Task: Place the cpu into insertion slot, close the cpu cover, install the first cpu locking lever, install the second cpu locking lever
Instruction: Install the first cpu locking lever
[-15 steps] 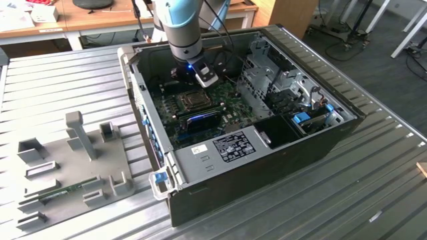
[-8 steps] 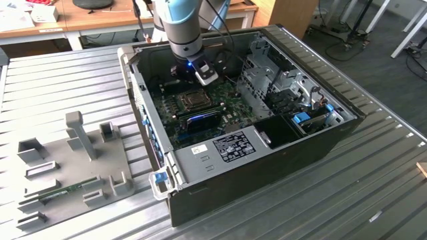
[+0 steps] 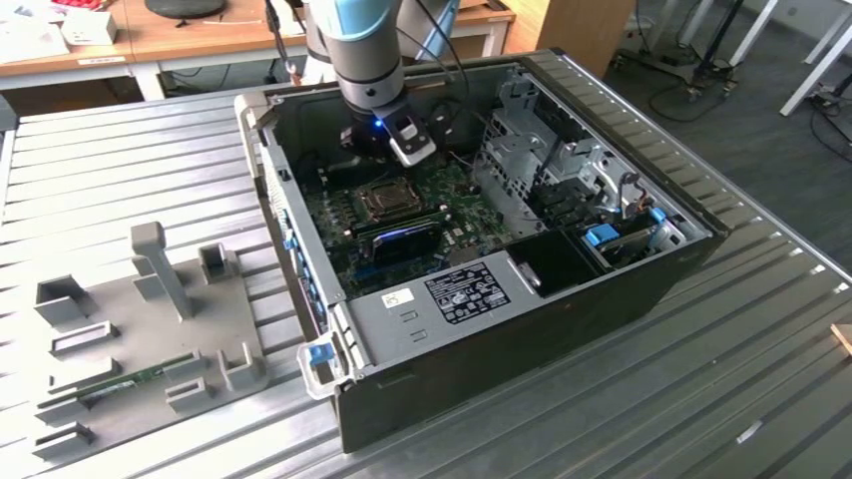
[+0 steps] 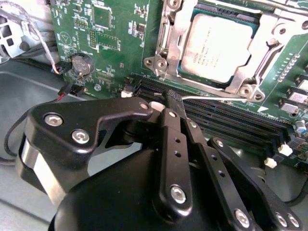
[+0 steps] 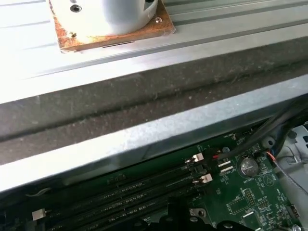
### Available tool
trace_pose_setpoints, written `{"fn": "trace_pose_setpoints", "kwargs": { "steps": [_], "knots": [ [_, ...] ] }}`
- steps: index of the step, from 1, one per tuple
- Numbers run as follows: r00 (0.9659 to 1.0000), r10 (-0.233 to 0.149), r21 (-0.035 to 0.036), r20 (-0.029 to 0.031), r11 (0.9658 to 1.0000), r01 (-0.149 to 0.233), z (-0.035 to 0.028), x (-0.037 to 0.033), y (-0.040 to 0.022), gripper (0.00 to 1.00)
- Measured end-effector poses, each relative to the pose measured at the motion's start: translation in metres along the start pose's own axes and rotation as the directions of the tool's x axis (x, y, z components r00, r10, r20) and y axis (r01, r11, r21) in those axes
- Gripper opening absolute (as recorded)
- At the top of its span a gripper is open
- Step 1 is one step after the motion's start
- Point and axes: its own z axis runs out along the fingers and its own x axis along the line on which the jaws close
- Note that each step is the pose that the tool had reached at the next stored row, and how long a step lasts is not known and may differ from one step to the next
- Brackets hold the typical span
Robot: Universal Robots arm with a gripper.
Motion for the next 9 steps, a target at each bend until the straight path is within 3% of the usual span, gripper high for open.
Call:
{"fn": "trace_pose_setpoints", "kwargs": {
  "steps": [9],
  "knots": [
    [1.0, 0.0, -0.0003, 0.0001, 1.0, 0.0, -0.0124, -0.0026, 0.0042, 0.11]
  ]
}}
